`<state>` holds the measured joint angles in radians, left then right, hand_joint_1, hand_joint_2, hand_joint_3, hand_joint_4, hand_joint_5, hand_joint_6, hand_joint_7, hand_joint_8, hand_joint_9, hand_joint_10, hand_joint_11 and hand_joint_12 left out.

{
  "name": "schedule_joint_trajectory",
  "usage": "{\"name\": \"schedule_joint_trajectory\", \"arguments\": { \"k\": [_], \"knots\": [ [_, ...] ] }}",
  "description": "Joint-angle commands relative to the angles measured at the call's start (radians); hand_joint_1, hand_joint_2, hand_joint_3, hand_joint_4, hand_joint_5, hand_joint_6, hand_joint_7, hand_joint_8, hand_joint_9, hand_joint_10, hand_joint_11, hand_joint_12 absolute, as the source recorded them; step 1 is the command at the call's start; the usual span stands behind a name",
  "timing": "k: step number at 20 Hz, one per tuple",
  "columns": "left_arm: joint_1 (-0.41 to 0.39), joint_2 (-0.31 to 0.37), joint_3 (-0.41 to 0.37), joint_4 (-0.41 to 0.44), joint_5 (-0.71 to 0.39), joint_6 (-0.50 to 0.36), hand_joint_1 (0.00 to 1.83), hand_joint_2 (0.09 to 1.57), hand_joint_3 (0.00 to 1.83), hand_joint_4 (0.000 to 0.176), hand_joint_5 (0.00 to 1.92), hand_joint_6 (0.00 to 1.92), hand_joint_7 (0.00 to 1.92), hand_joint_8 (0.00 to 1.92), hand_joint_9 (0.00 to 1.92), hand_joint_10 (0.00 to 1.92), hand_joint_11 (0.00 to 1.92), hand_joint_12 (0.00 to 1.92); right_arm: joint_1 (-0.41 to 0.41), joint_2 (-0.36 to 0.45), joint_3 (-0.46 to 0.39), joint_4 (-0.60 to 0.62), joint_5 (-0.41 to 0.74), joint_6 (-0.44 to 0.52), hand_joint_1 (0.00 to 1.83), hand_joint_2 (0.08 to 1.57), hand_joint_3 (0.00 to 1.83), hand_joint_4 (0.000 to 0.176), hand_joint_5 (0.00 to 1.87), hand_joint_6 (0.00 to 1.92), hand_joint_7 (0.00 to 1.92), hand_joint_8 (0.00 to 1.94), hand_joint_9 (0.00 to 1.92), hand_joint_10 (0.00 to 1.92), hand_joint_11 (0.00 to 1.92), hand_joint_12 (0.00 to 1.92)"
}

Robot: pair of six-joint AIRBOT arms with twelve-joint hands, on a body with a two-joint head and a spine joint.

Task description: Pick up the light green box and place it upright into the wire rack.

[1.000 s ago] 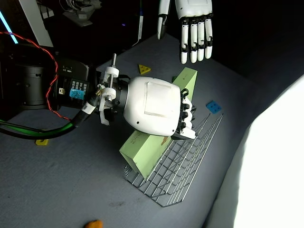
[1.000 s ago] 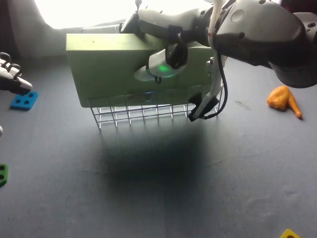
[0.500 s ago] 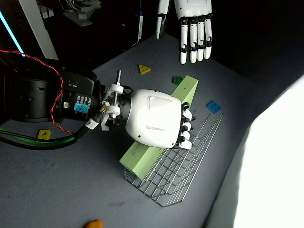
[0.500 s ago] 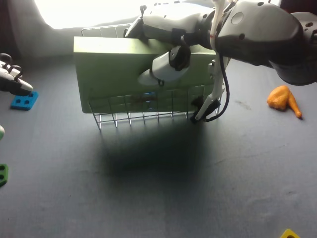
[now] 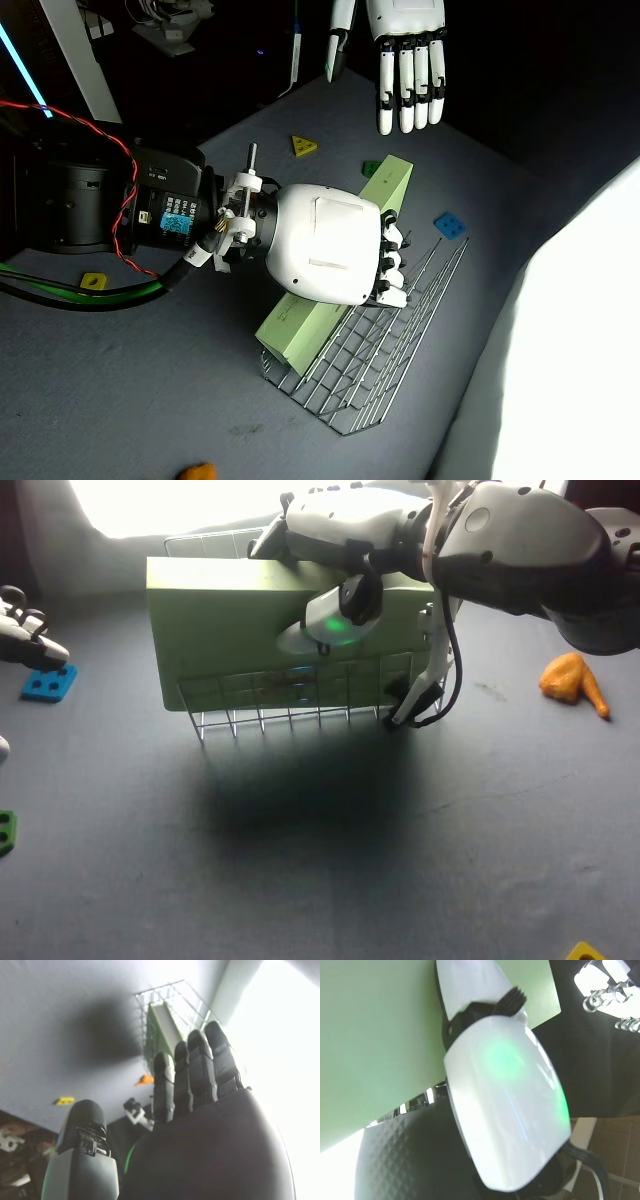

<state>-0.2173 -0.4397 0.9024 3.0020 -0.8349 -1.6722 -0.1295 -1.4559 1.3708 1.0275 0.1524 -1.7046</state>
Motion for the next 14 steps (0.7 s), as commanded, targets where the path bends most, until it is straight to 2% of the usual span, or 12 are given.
{"name": "schedule_joint_trajectory", "arguments": {
  "k": [1, 2, 3, 5, 7, 10, 14],
  "knots": [
    [-0.006, -0.002, -0.004, 0.010, 0.084, 0.003, 0.21, 1.25, 0.00, 0.050, 0.23, 0.00, 0.17, 0.00, 0.15, 0.00, 0.00, 0.29, 0.009, 0.005, -0.002, -0.009, 0.070, 0.007, 1.16, 1.24, 0.00, 0.000, 0.68, 1.33, 0.80, 1.39, 0.52, 1.38, 0.39, 1.73],
    [-0.006, -0.002, -0.004, 0.010, 0.084, 0.003, 0.24, 1.24, 0.00, 0.043, 0.25, 0.00, 0.19, 0.00, 0.16, 0.00, 0.00, 0.34, 0.009, 0.005, -0.002, -0.009, 0.070, 0.007, 1.10, 1.15, 0.00, 0.000, 0.57, 0.90, 0.67, 0.99, 0.54, 1.26, 0.35, 1.70],
    [-0.006, -0.002, -0.004, 0.010, 0.084, 0.003, 0.26, 1.23, 0.00, 0.045, 0.25, 0.00, 0.19, 0.00, 0.17, 0.01, 0.00, 0.35, 0.009, 0.005, -0.002, -0.009, 0.070, 0.006, 1.04, 1.14, 0.00, 0.000, 0.56, 0.68, 0.65, 0.80, 0.53, 1.17, 0.32, 1.67],
    [-0.006, -0.002, -0.005, 0.010, 0.084, 0.003, 0.24, 1.24, 0.00, 0.051, 0.23, 0.00, 0.17, 0.00, 0.15, 0.00, 0.00, 0.32, 0.008, 0.005, -0.003, -0.009, 0.070, 0.004, 1.03, 1.13, 0.00, 0.000, 0.60, 0.50, 0.68, 0.64, 0.53, 1.10, 0.32, 1.64],
    [-0.006, -0.002, -0.005, 0.010, 0.084, 0.003, 0.24, 1.24, 0.00, 0.052, 0.23, 0.00, 0.17, 0.00, 0.15, 0.00, 0.00, 0.31, 0.003, 0.005, -0.007, -0.010, 0.070, -0.002, 1.03, 1.12, 0.00, 0.000, 0.63, 0.41, 0.70, 0.58, 0.54, 1.08, 0.32, 1.63],
    [-0.005, -0.002, -0.006, 0.010, 0.084, 0.003, 0.24, 1.24, 0.00, 0.052, 0.23, 0.00, 0.17, 0.00, 0.15, 0.00, 0.00, 0.31, 0.001, 0.005, -0.010, -0.010, 0.070, -0.006, 1.03, 1.12, 0.00, 0.000, 0.64, 0.38, 0.71, 0.57, 0.54, 1.08, 0.32, 1.62],
    [-0.005, -0.001, -0.007, 0.010, 0.084, 0.003, 0.23, 1.24, 0.00, 0.047, 0.24, 0.00, 0.19, 0.00, 0.16, 0.00, 0.00, 0.36, 0.005, 0.006, -0.013, -0.010, 0.068, -0.008, 1.02, 1.11, 0.00, 0.000, 0.66, 0.21, 0.71, 0.42, 0.49, 1.11, 0.30, 1.63]
  ]
}}
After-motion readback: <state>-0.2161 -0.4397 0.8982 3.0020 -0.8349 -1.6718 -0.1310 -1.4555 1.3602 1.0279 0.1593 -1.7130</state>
